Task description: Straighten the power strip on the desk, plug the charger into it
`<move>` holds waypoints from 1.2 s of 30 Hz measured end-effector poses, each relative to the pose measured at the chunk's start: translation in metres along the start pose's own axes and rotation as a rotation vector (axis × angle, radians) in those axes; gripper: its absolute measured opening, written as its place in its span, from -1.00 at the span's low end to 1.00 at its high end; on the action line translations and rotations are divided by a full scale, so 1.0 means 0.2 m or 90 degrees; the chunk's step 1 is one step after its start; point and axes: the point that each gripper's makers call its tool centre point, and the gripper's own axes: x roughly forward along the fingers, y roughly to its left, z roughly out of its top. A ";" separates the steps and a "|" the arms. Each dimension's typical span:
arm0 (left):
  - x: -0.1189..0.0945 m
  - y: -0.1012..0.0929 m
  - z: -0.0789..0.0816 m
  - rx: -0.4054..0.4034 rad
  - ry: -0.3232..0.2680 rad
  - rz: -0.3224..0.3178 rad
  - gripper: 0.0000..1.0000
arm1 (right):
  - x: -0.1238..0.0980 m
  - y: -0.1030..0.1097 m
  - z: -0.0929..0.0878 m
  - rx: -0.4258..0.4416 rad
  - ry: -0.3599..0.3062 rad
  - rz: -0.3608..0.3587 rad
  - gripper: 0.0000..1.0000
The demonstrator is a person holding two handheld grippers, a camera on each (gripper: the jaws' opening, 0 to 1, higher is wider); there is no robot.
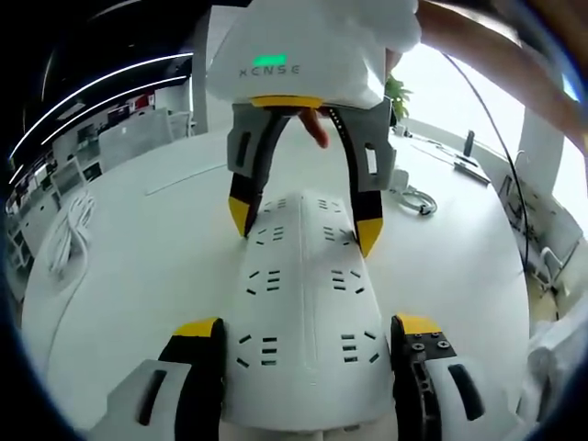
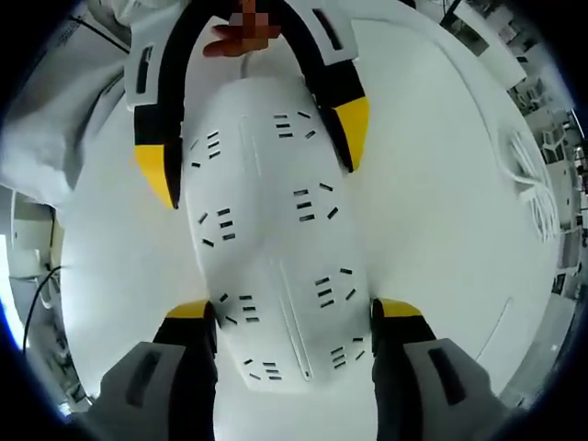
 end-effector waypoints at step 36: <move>0.04 -0.05 0.01 0.063 0.037 -0.032 0.52 | -0.01 0.09 -0.06 0.109 -0.032 -0.022 0.34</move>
